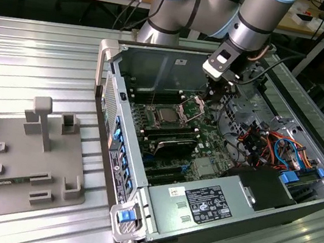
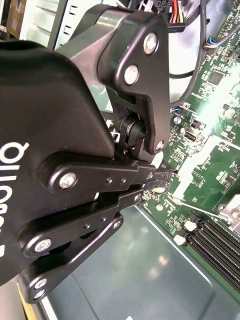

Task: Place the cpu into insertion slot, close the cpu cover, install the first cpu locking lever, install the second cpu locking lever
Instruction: 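Close the cpu cover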

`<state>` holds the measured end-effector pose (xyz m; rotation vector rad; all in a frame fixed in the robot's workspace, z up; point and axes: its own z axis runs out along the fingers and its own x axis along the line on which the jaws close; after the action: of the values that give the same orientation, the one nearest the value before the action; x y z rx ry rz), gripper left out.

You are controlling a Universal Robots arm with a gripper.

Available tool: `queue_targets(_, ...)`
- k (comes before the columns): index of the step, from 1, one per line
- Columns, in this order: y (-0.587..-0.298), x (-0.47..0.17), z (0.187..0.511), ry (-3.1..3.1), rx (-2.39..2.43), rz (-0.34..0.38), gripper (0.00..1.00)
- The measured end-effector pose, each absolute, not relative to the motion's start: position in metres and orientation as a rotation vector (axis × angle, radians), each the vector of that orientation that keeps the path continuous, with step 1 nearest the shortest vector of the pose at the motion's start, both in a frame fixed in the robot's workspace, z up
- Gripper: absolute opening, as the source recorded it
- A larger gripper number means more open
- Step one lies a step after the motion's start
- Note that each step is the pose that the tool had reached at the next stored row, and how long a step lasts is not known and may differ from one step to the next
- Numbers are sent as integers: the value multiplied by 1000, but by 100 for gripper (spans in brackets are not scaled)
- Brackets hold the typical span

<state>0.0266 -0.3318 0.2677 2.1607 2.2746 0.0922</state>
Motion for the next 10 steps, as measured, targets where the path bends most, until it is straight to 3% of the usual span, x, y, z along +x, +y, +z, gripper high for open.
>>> queue_targets(10, -332, 43, 257, 2278, 2164, 86, 11)
